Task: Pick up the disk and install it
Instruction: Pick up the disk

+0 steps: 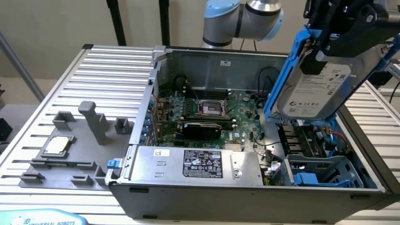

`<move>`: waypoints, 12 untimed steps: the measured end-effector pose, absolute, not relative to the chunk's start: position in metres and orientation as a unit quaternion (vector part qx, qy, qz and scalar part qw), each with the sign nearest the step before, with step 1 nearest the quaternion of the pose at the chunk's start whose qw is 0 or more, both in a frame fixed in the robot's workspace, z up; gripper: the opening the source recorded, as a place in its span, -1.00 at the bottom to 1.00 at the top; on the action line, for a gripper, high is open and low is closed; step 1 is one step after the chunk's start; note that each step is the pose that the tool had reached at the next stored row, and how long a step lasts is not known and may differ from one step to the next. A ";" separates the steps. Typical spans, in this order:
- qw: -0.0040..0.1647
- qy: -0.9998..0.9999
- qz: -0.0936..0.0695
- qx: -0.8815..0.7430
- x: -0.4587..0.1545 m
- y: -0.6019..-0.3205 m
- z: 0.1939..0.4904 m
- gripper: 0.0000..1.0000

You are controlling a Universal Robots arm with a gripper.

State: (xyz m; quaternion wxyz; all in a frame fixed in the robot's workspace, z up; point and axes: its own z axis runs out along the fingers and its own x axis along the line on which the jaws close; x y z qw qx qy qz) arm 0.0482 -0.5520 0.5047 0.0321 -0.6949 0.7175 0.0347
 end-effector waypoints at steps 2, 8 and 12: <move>0.032 0.718 0.035 -0.695 0.056 -0.556 0.504 -0.35; 0.032 0.718 0.035 -0.695 0.078 -0.571 0.503 -0.35; 0.032 0.718 0.035 -0.695 0.086 -0.586 0.500 -0.35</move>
